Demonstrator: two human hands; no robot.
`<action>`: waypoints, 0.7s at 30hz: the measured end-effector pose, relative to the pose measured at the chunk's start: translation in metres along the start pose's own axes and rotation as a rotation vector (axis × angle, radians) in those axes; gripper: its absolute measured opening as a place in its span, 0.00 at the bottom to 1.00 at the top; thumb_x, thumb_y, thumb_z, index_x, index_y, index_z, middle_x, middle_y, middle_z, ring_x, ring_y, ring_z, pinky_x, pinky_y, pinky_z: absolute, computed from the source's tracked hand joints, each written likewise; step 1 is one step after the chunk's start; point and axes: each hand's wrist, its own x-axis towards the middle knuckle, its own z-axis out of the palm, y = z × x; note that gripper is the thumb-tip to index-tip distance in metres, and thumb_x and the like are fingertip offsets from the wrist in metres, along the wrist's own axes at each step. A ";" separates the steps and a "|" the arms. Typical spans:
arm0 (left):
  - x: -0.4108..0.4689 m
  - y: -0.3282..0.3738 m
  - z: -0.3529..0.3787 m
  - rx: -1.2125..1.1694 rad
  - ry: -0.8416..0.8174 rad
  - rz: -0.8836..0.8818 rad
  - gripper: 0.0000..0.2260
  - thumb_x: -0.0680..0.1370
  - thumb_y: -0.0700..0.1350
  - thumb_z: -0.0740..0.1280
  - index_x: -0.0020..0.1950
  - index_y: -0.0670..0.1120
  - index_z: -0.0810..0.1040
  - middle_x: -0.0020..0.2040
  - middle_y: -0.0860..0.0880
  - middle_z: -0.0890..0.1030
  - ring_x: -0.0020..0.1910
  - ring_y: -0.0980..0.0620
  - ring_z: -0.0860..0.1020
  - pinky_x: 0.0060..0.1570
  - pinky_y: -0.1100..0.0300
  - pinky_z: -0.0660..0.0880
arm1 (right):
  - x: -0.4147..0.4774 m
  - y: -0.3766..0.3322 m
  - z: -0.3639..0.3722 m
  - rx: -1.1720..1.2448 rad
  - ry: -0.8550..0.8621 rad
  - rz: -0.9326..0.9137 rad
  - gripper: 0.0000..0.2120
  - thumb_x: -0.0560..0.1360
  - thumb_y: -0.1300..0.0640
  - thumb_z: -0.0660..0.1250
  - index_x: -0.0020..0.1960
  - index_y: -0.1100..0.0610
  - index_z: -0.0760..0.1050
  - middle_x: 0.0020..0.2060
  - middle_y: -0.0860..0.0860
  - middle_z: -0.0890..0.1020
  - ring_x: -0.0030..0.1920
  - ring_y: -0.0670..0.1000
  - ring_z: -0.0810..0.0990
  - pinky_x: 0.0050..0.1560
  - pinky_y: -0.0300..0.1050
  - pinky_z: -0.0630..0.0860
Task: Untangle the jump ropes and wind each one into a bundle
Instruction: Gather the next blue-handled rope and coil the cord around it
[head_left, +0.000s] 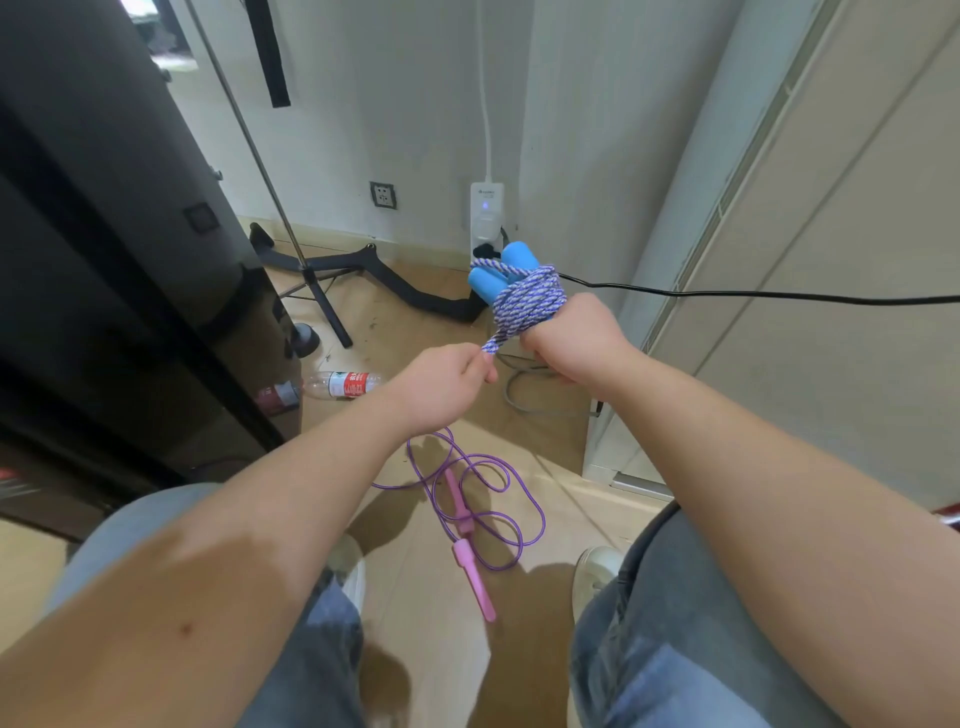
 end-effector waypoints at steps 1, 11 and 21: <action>0.000 0.001 0.000 0.026 0.002 -0.007 0.15 0.85 0.50 0.52 0.47 0.51 0.76 0.35 0.53 0.73 0.36 0.51 0.73 0.35 0.60 0.67 | 0.002 0.001 -0.001 -0.064 0.029 0.000 0.05 0.68 0.55 0.67 0.36 0.57 0.77 0.27 0.51 0.77 0.25 0.53 0.73 0.26 0.42 0.75; -0.009 0.003 -0.004 0.149 -0.142 0.038 0.16 0.85 0.51 0.52 0.41 0.53 0.73 0.34 0.52 0.74 0.36 0.49 0.73 0.35 0.61 0.68 | 0.017 0.025 -0.001 -0.410 0.119 0.015 0.12 0.72 0.48 0.70 0.47 0.55 0.71 0.40 0.54 0.75 0.43 0.60 0.76 0.43 0.44 0.71; -0.016 0.001 -0.013 0.294 -0.136 0.126 0.16 0.84 0.52 0.55 0.46 0.48 0.79 0.35 0.53 0.75 0.38 0.54 0.73 0.36 0.58 0.66 | 0.023 0.037 0.016 -0.778 0.037 -0.109 0.18 0.73 0.53 0.69 0.59 0.56 0.70 0.49 0.56 0.76 0.52 0.61 0.78 0.45 0.49 0.72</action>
